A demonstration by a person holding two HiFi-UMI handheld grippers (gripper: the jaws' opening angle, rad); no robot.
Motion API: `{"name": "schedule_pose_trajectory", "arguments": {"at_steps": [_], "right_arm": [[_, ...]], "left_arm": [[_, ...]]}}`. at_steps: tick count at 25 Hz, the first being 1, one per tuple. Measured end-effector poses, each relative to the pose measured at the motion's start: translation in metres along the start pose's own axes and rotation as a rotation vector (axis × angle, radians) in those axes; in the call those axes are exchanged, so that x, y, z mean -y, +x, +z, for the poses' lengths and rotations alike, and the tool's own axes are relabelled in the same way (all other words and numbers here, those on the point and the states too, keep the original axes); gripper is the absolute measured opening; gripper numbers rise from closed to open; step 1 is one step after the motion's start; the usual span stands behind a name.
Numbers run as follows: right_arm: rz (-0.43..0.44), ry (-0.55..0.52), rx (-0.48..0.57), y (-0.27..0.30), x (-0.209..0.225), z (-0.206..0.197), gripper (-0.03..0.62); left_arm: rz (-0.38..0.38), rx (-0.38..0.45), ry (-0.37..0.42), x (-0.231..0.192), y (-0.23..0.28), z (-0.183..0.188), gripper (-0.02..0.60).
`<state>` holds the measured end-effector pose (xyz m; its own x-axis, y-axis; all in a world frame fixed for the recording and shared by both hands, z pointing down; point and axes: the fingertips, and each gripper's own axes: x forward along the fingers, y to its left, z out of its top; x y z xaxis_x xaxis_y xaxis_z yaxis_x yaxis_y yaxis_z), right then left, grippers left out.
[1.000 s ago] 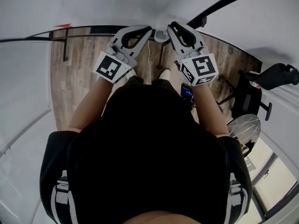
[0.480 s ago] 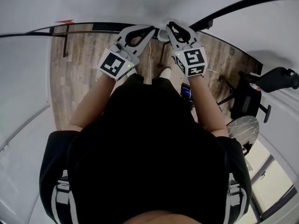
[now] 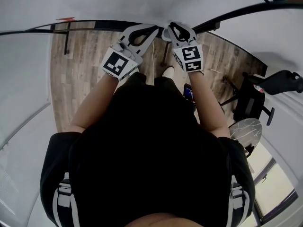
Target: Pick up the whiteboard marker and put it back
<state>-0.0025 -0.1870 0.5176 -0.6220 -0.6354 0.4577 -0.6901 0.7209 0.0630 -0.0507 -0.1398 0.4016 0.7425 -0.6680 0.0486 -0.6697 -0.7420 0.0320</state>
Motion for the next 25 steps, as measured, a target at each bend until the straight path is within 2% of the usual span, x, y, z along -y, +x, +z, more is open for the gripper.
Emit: {"name": "schedule_pose_trajectory", "arguments": {"at_steps": [12,25], "right_arm": [[0.009,-0.007,-0.096,0.02,0.0,-0.039,0.063],[0.026,0.002,-0.151,0.033,0.0,-0.059,0.063]], "left_arm": [[0.025,-0.02,-0.02,-0.006,-0.007,-0.007,0.003],[0.031,-0.011,-0.018,-0.007,-0.007,-0.005,0.003]]}}
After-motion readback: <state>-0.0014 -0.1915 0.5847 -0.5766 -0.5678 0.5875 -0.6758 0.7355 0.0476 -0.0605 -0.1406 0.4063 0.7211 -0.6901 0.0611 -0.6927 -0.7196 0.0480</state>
